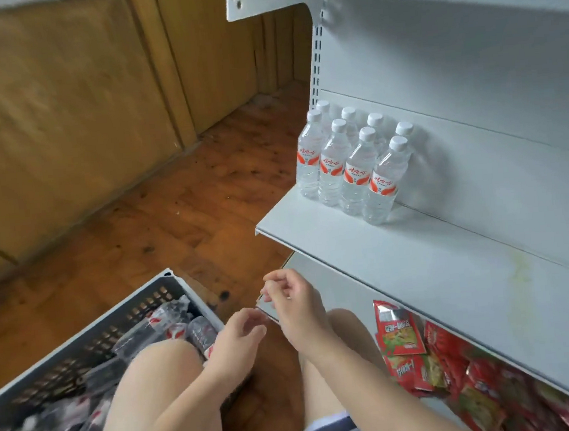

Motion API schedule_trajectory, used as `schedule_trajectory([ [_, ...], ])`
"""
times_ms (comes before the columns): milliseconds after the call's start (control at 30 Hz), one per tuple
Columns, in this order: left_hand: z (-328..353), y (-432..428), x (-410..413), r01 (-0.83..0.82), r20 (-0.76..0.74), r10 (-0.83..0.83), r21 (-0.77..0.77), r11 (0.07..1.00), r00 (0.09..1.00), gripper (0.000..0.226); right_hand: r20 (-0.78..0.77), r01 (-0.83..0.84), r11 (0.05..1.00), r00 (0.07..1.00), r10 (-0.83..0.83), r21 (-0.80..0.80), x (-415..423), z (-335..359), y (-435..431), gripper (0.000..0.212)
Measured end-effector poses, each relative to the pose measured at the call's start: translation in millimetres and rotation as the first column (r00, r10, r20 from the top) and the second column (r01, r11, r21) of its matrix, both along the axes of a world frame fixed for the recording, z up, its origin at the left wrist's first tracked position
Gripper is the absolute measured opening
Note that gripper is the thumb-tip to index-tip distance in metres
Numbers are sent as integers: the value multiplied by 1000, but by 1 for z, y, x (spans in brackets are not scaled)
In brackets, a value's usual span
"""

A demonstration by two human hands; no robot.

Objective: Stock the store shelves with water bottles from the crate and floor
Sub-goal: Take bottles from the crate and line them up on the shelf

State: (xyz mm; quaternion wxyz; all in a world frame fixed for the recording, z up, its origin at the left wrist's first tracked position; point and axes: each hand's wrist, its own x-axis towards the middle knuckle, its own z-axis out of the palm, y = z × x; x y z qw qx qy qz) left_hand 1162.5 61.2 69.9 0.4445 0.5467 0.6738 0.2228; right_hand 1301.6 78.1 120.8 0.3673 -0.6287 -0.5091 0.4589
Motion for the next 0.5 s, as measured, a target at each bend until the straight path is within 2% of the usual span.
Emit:
schedule_trajectory([
  [33, 0, -15, -11, -110, 78, 114, -61, 992, 990, 18, -63, -5, 998, 998, 0, -69, -12, -8, -13, 14],
  [100, 6, -41, -31, -303, 227, 338, -178, 936, 913, 19, -193, -5, 964, 980, -48, -268, -31, -23, -40, 18],
  [167, 11, -62, -52, -385, 283, 425, -188, 904, 860, 19, -264, -60, 905, 963, -59, -421, -45, -30, -60, 23],
  [333, 31, -120, -96, -487, 364, 526, -198, 850, 769, 18, -300, -204, 907, 950, 91, -370, -70, -14, -77, 23],
  [500, 48, -153, -117, -561, 439, 558, -139, 816, 704, 19, -181, -376, 875, 925, 334, -306, -98, -10, -88, 24],
])
